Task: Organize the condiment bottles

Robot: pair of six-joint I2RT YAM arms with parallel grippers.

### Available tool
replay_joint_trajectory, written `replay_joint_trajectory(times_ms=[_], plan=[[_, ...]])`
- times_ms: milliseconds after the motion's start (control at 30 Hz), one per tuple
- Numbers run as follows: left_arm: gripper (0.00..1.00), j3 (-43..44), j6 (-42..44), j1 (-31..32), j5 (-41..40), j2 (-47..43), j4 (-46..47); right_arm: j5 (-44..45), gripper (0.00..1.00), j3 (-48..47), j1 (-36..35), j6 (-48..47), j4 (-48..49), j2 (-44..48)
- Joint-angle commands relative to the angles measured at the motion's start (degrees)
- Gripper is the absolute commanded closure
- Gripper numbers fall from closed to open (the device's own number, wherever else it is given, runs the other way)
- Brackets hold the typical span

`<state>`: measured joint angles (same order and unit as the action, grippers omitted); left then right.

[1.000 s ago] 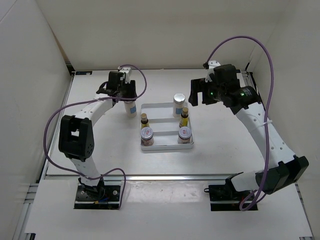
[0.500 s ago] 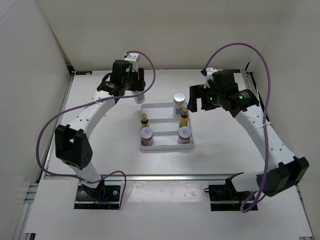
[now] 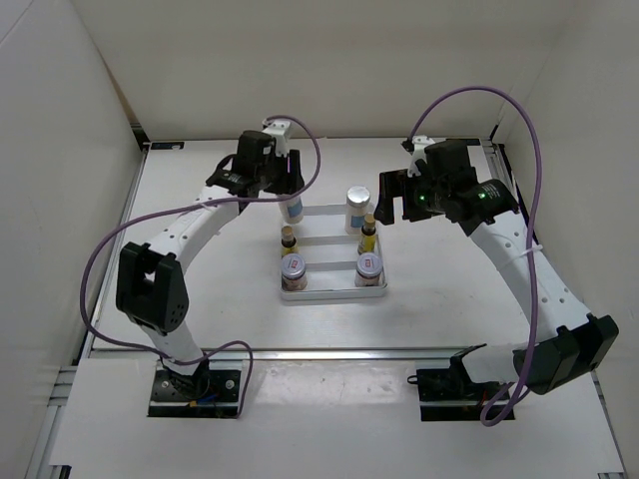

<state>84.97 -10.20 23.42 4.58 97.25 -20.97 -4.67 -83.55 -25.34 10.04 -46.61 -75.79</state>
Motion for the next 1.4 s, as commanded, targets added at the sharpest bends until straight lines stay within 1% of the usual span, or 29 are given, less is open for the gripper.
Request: replay_joint_trajectory(times_ms=[0, 233, 267, 333, 467, 500, 533, 567, 600, 633, 700, 800, 833, 900, 967, 1000, 1067, 1100, 1133, 1167, 1200, 1233, 1267, 1300, 1333, 1367], plan=[[0.79, -1.12, -1.67, 1.98, 2.45, -1.54, 4.97, -0.17, 0.0, -0.39, 0.12, -0.29, -0.24, 1.52], [0.76, -3.75, -2.28, 3.2, 1.92, 0.21, 4.98, -0.17, 0.0, 0.13, 0.12, -0.29, -0.24, 2.05], [0.73, -3.76, -2.28, 3.21, 1.4, 0.22, 4.98, -0.17, 0.0, 0.14, 0.12, -0.29, -0.24, 2.05], [0.7, -3.76, -2.81, 3.21, 0.88, 1.53, 4.98, -0.69, 0.0, 0.14, 0.12, -0.29, -0.24, 2.05], [0.48, -3.15, -2.81, 3.21, 0.34, 2.24, 4.45, -0.69, 0.0, 0.14, 0.12, -0.29, -0.76, 2.05], [0.36, -3.14, -2.81, 3.21, 0.34, 2.76, 4.45, -0.69, 0.0, 0.14, 0.12, -0.29, -0.76, 2.05], [0.29, -2.53, -2.81, 3.21, -0.35, 2.77, 4.45, -0.09, 0.0, -0.56, 0.12, -0.29, -1.29, 1.53], [0.2, -1.74, -2.12, 3.21, -0.36, 3.38, 3.75, -0.08, 0.0, -0.56, 0.12, -0.29, -1.9, 1.52], [0.02, -1.21, -2.11, 3.21, -1.06, 3.38, 3.75, -0.08, 0.0, -1.17, 0.12, -0.29, -1.91, 0.83], [0.0, -0.69, -1.33, 3.21, -1.06, 3.38, 3.22, -0.08, 0.0, -1.18, 0.12, -0.29, -2.51, 0.82], [0.0, 1.33, -0.8, 3.21, -1.06, 4.0, 1.99, -0.08, 0.0, -1.71, 0.12, -0.29, -2.52, 0.82], [0.0, 5.27, -0.26, 3.73, -3.34, 4.52, -1.17, -0.08, 0.0, -1.71, 0.12, -0.29, -2.52, 0.82], [0.0, 6.08, 0.26, 3.74, -5.61, 3.39, -1.79, -0.08, 0.0, -1.71, 0.12, -0.29, -2.52, 0.82], [0.0, 6.61, 1.13, 3.74, -8.26, -0.38, -1.79, -1.57, 0.0, -1.71, 0.12, -0.29, -2.52, 0.82], [0.0, 8.37, 3.86, 3.74, -13.0, -3.28, -1.79, -2.1, 0.0, -1.71, 0.12, -0.29, -2.52, 0.82], [0.0, 8.37, 5.0, 3.74, -16.06, -6.6, -1.79, -2.1, 0.0, -1.71, 0.12, -0.29, -2.52, 0.82], [0.0, 8.37, 8.95, 3.74, -18.72, -10.4, -1.79, -0.61, 0.0, -1.71, 0.12, 0.32, -2.52, 1.43], [0.0, 7.24, 10.27, 3.74, -19.69, -14.59, -1.79, 0.0, 0.0, -1.71, 0.12, 0.33, -2.52, 2.04], [0.0, 3.92, 12.02, 3.74, -21.09, -16.9, -0.92, 0.53, 0.0, -1.71, 0.12, 0.33, -2.52, 2.66], [0.0, 1.63, 12.04, 2.96, -21.1, -19.36, -0.04, 1.06, 0.0, -1.01, 0.12, 0.85, -2.52, 2.66], [0.0, -1.18, 12.65, 1.9, -21.71, -24.95, -0.03, 1.67, 0.0, -0.31, 0.12, 0.86, -2.52, 3.45], [0.0, -4.34, 12.66, 1.89, -22.59, -28.05, 0.92, 2.46, 0.0, -0.3, 0.12, 0.86, -2.52, 4.32], [0.0, -11.68, 13.18, 1.2, -23.55, -31.3, 1.89, 3.34, 0.0, 0.4, 0.12, 0.86, -2.52, 4.86], [0.0, -15.76, 13.71, 1.19, -24.87, -38.3, 4.51, 4.04, 0.0, 0.93, 0.12, 0.86, -2.52, 5.99], [0.0, -20.06, 14.58, 0.58, -25.49, -41.93, 6.54, 4.66, 0.0, 1.98, 0.12, 0.86, -2.52, 6.61], [0.0, -29.59, 17.38, 0.57, -25.5, -45.45, 8.99, 5.54, 0.0, 2.68, 0.12, 1.38, -2.52, 7.32]])
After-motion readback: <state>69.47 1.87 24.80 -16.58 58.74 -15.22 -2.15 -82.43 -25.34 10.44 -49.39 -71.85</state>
